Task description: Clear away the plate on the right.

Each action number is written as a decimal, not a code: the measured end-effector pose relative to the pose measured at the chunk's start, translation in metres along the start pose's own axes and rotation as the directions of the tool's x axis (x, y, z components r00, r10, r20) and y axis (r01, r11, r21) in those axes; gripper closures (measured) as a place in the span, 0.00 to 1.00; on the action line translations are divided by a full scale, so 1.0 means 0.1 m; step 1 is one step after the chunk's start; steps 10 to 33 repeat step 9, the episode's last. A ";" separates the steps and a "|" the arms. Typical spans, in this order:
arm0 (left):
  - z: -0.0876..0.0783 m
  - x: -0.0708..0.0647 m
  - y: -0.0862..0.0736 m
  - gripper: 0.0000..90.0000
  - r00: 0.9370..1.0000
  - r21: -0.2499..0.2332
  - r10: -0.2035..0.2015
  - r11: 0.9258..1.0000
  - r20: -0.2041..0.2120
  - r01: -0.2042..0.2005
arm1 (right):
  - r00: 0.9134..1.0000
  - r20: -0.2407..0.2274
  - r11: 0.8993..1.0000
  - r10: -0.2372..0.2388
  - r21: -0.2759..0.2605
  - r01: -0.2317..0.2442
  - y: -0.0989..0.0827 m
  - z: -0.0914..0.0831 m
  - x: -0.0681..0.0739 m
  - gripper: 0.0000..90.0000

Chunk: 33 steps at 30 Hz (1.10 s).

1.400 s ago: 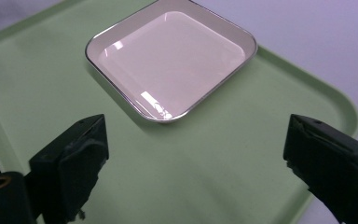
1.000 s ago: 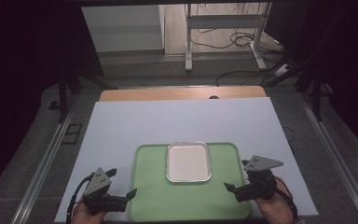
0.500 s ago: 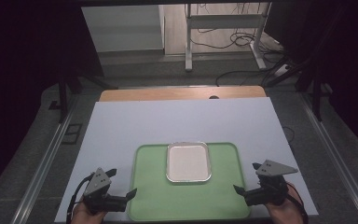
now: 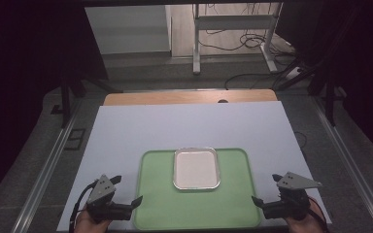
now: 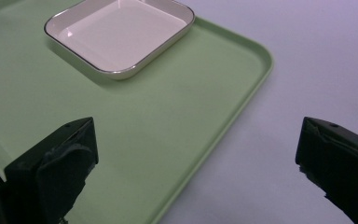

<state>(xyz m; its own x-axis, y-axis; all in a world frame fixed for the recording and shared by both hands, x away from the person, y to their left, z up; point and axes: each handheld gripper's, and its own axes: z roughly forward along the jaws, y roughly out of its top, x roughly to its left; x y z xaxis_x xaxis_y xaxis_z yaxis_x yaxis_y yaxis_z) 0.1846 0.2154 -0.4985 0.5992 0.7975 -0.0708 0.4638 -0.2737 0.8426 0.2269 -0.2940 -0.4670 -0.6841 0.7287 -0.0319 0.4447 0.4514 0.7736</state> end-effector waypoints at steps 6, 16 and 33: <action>0.00 0.00 0.00 0.01 1.000 0.000 0.000 1.000 0.000 0.000 | 0.999 -0.006 0.999 0.042 0.005 -0.042 -0.08 -0.02 -0.05 0.00; 0.00 0.00 0.00 0.01 1.000 0.002 0.000 1.000 0.001 0.000 | 0.998 -0.002 0.998 0.059 -0.005 -0.059 -0.09 -0.03 -0.07 0.00; 0.00 0.00 0.00 0.01 1.000 0.002 0.000 1.000 0.001 0.000 | 0.998 -0.002 0.998 0.059 -0.005 -0.059 -0.09 -0.03 -0.07 0.00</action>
